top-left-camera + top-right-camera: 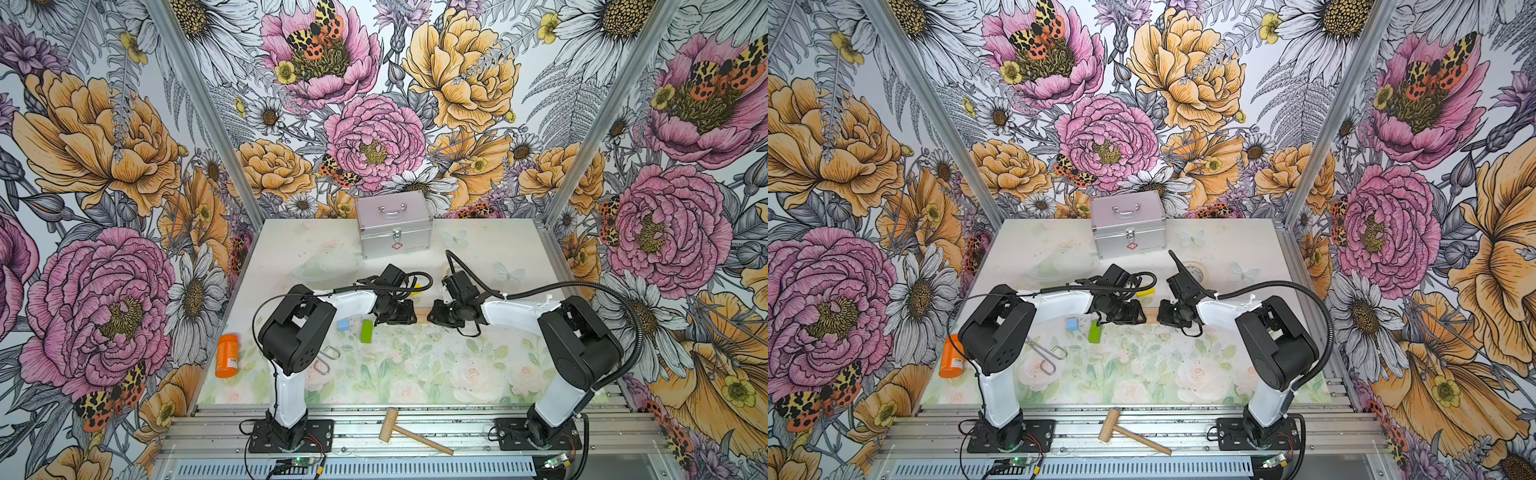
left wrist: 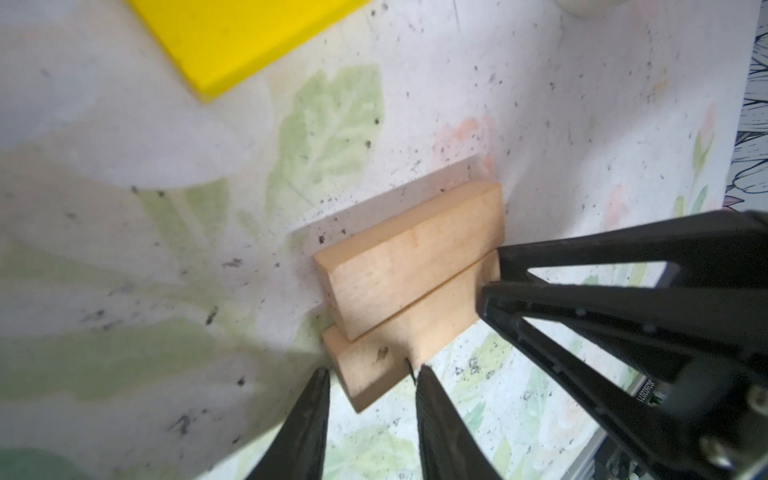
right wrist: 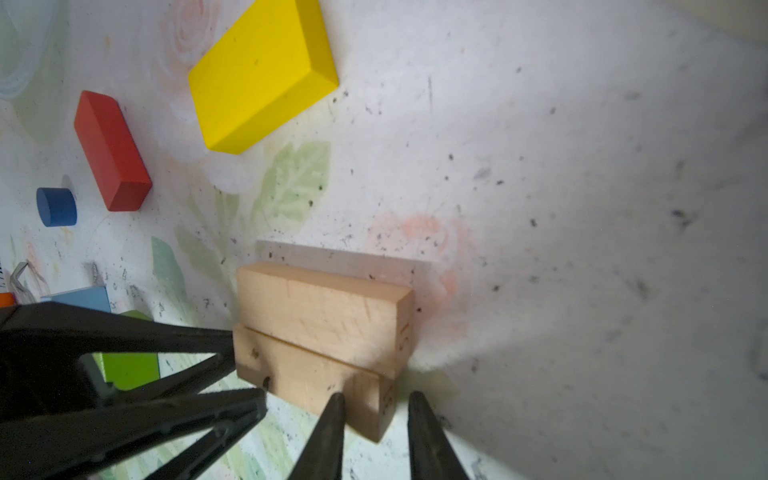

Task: Build the wood block tower
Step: 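Open both grippers and lift them up off the two wooden blocks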

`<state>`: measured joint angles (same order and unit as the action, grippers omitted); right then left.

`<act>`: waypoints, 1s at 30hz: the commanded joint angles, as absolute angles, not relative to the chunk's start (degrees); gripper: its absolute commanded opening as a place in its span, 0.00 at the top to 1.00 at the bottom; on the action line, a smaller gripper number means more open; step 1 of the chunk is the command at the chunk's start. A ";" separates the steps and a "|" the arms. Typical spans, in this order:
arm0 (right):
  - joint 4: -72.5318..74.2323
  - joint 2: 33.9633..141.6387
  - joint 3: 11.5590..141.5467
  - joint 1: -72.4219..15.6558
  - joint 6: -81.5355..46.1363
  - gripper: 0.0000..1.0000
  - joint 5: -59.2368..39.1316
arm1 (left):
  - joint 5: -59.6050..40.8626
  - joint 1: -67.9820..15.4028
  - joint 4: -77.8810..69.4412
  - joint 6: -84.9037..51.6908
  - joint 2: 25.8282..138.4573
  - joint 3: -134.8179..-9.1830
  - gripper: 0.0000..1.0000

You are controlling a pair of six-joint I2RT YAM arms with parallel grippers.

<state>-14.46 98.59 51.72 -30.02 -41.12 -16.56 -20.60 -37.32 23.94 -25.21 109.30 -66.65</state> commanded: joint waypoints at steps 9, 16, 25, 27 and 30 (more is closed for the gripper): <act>-15.22 93.03 49.74 -29.12 -41.31 0.65 -15.21 | -18.68 -36.44 22.85 -25.58 102.25 -64.59 0.60; -15.26 93.45 50.64 -28.22 -40.86 0.57 -15.86 | -17.95 -34.73 23.00 -25.66 99.47 -63.77 0.59; -15.18 95.89 53.36 -27.35 -39.91 0.53 -16.12 | -17.49 -32.52 22.96 -25.75 96.40 -61.96 0.59; -15.09 96.60 54.13 -27.25 -39.50 0.52 -16.42 | -17.26 -32.20 22.94 -25.75 95.74 -61.66 0.59; -15.03 97.66 55.46 -27.07 -39.11 0.51 -16.68 | -17.08 -31.79 22.94 -25.84 94.96 -61.30 0.59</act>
